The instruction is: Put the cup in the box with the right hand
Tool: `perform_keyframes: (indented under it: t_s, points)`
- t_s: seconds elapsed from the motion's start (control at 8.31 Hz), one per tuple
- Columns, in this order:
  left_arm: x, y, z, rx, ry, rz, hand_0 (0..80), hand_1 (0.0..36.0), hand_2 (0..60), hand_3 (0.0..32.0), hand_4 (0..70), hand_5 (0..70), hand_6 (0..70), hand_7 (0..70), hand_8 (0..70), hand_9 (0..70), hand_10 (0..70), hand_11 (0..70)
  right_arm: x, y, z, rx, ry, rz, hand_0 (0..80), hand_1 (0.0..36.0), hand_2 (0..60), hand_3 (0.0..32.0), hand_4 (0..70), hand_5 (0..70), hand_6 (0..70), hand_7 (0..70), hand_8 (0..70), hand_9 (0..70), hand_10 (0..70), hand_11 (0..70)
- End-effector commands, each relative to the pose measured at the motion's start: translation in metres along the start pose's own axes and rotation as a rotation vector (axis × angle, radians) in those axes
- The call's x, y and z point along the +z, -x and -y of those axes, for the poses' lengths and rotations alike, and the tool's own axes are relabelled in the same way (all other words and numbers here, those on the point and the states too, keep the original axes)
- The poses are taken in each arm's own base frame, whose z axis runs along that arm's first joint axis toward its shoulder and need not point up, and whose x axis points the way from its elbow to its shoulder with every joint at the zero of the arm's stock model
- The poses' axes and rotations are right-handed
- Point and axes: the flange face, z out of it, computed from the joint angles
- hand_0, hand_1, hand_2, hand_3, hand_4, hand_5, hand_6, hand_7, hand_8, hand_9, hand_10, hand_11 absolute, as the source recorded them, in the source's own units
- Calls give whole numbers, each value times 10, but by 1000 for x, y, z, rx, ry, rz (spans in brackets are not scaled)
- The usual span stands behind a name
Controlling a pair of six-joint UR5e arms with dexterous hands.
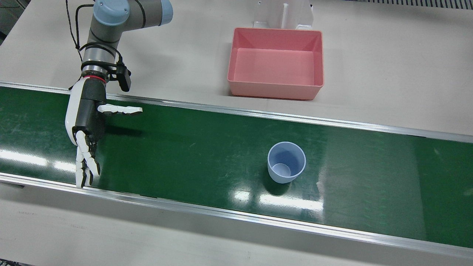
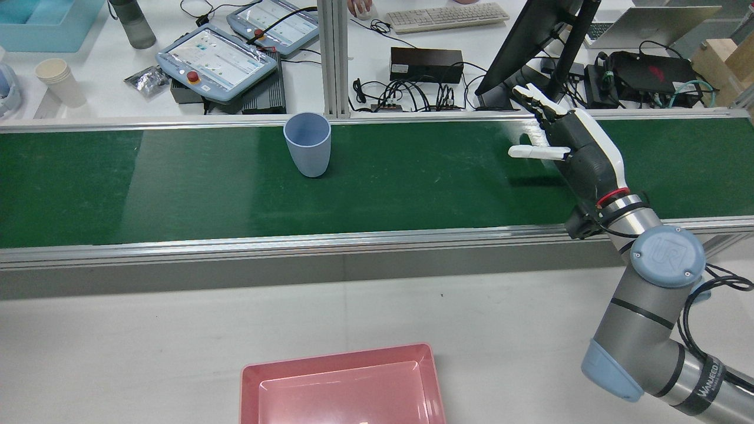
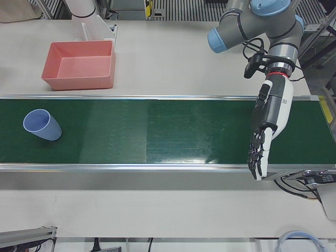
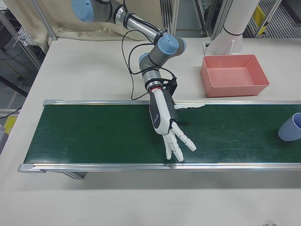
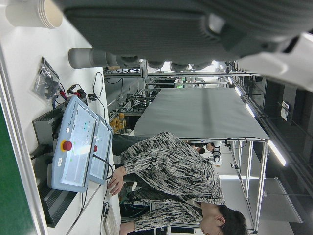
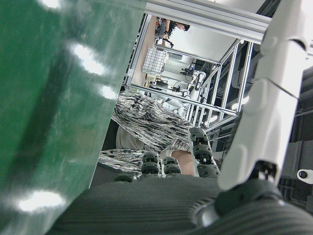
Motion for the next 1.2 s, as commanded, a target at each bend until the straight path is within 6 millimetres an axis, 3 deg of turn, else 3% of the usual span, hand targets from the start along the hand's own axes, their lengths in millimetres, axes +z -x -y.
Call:
perform_keyframes:
  t_s: [0.0,1.08]
  points:
    - [0,0,0,0,1,0,0,0,0,0,0,0,0,0,0,0,0,0,-1,-5,-1,-5,0,-8,497,182,35,0,0,62,40,81,66,100,0,0]
    - [1,0,0,0,1,1,0,0,0,0,0,0,0,0,0,0,0,0,-1,-12,6,-31,-12,-18,496,179,42,0,0,60,44,106,68,108,0,0]
